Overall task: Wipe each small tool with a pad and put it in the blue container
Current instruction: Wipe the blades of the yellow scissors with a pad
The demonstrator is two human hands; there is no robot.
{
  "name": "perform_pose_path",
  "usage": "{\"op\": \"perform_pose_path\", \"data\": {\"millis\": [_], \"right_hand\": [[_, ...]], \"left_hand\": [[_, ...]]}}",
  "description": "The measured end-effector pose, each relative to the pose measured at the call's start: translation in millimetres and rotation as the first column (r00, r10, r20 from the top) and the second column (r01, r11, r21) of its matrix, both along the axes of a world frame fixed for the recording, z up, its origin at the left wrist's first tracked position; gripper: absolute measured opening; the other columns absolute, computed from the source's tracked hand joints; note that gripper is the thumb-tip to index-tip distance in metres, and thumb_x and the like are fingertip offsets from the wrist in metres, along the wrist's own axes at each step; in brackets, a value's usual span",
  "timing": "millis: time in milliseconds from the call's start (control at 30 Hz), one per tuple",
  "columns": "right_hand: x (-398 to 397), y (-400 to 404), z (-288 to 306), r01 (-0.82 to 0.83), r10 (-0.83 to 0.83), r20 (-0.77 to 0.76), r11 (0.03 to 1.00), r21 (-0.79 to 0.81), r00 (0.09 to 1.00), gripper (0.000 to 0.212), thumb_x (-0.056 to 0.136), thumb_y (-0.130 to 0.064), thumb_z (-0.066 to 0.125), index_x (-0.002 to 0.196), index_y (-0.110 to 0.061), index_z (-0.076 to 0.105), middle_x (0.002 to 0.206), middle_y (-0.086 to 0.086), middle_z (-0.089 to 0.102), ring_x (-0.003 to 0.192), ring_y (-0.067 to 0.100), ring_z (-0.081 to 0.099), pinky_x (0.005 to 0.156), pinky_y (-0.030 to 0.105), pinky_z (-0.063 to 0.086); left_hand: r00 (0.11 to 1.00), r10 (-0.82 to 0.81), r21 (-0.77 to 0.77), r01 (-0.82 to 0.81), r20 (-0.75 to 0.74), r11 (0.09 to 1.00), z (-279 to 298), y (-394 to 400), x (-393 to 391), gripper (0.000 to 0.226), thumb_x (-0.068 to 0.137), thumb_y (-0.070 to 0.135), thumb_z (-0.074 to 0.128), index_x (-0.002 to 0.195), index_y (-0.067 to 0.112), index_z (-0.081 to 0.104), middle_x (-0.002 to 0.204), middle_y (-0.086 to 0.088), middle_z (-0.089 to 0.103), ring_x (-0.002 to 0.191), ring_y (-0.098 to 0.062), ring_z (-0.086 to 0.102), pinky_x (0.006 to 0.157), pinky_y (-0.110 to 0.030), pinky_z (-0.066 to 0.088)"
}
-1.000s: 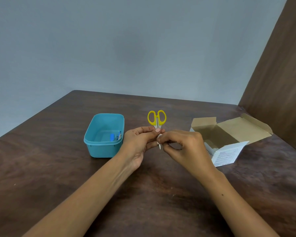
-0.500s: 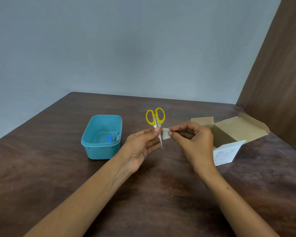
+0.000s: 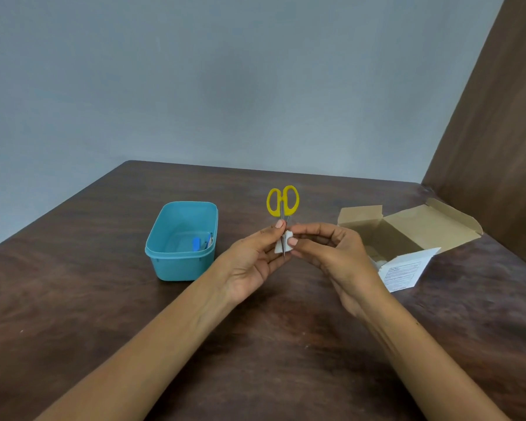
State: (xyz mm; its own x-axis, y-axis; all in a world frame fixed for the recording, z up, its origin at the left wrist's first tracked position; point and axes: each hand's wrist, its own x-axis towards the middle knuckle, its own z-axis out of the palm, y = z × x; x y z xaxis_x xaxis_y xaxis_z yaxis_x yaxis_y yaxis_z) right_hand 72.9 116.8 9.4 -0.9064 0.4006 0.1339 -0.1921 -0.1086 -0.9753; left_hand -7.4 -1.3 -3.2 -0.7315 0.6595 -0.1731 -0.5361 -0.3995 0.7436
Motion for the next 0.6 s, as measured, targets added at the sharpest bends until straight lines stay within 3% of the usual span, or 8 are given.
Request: {"op": "perform_pose_path", "data": {"millis": [200, 300, 400, 600], "right_hand": [[4.0, 2.6, 2.2, -0.118, 0.117, 0.110, 0.993, 0.004, 0.987, 0.016, 0.072, 0.005, 0.072, 0.087, -0.001, 0.073, 0.090, 0.014, 0.074, 0.087, 0.020, 0.071, 0.073, 0.024, 0.058], [1.2, 0.6, 1.1, -0.025, 0.028, 0.036, 0.996, -0.089, 0.999, 0.014, 0.072, 0.005, 0.071, 0.085, -0.001, 0.072, 0.088, 0.013, 0.074, 0.085, 0.019, 0.071, 0.072, 0.022, 0.057], [0.2, 1.6, 0.6, -0.012, 0.013, 0.010, 0.988, -0.154, 1.000, 0.014, 0.072, 0.004, 0.071, 0.085, -0.001, 0.072, 0.087, 0.014, 0.073, 0.084, 0.018, 0.071, 0.071, 0.021, 0.057], [3.5, 3.2, 2.7, -0.078, 0.085, 0.094, 0.994, -0.074, 0.992, 0.016, 0.072, 0.005, 0.072, 0.087, 0.001, 0.072, 0.089, 0.015, 0.074, 0.085, 0.020, 0.071, 0.071, 0.023, 0.058]], "left_hand": [[1.000, -0.012, 0.051, 0.012, 0.010, 0.999, 3.7, 0.4, 1.0, 0.012, 0.073, 0.013, 0.064, 0.074, 0.009, 0.075, 0.108, -0.014, 0.070, 0.101, -0.022, 0.065, 0.084, -0.035, 0.055], [1.000, -0.022, 0.007, 0.022, -0.011, 1.000, 0.1, 1.4, 0.8, 0.013, 0.081, 0.014, 0.063, 0.090, 0.008, 0.070, 0.104, -0.011, 0.071, 0.100, -0.020, 0.066, 0.088, -0.034, 0.054], [1.000, -0.017, -0.010, 0.017, -0.009, 1.000, -1.5, 2.4, 2.5, 0.014, 0.082, 0.014, 0.063, 0.094, 0.009, 0.068, 0.092, -0.008, 0.073, 0.090, -0.018, 0.068, 0.088, -0.032, 0.053], [1.000, 0.009, 0.028, -0.009, -0.013, 1.000, 1.0, 0.8, 1.4, 0.012, 0.086, 0.014, 0.060, 0.094, 0.009, 0.068, 0.105, -0.008, 0.072, 0.094, -0.017, 0.067, 0.081, -0.030, 0.056]]}}
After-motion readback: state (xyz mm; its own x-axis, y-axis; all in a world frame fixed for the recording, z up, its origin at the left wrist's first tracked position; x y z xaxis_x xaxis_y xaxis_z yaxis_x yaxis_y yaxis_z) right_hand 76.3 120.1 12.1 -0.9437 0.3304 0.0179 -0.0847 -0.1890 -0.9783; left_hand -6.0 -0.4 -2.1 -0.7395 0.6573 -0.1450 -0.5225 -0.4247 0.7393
